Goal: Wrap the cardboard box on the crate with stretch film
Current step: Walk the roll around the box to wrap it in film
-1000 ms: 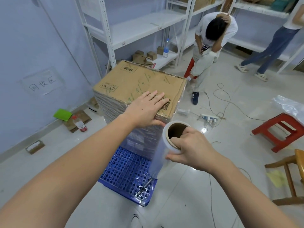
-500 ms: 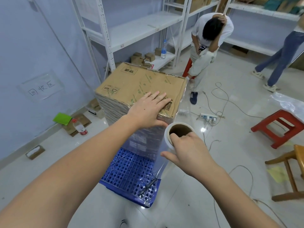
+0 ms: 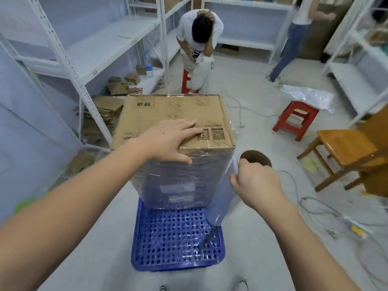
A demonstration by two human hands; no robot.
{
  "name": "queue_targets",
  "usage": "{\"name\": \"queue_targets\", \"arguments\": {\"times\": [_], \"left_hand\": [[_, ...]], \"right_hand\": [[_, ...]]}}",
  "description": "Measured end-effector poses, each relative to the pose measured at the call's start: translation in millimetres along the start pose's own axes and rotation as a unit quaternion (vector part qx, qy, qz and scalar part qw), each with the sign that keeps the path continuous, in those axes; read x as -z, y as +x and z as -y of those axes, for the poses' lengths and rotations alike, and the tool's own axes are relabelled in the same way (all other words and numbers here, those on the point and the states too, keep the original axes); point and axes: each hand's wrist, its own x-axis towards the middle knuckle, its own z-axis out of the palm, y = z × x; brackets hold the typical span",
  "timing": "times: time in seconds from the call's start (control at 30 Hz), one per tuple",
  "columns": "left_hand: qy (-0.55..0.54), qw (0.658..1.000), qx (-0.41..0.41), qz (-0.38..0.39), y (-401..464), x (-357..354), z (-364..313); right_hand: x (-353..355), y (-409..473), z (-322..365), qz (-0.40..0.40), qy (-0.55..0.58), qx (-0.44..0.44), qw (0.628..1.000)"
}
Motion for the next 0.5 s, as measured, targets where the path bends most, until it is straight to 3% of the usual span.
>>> {"name": "queue_targets", "arguments": {"times": [0.13,0.23,0.5], "left_hand": [[-0.035,0.999,0.031,0.000,-16.4,-14.6,10.6],[-0.025,0.999,0.030,-0.011,-14.7,-20.1,8.5],[-0.024,0.999,0.043,-0.023,-10.7,-20.8,6.6]], "right_hand": [[-7.7,0.8,11.0,-0.032,0.015,-0.076,0.996],[-14.6,7.6,17.0,-0.059,-0.033,-0.077,0.995],[-11.9,0.0,18.6,-0.067,-0.012,-0.045,0.997]]}}
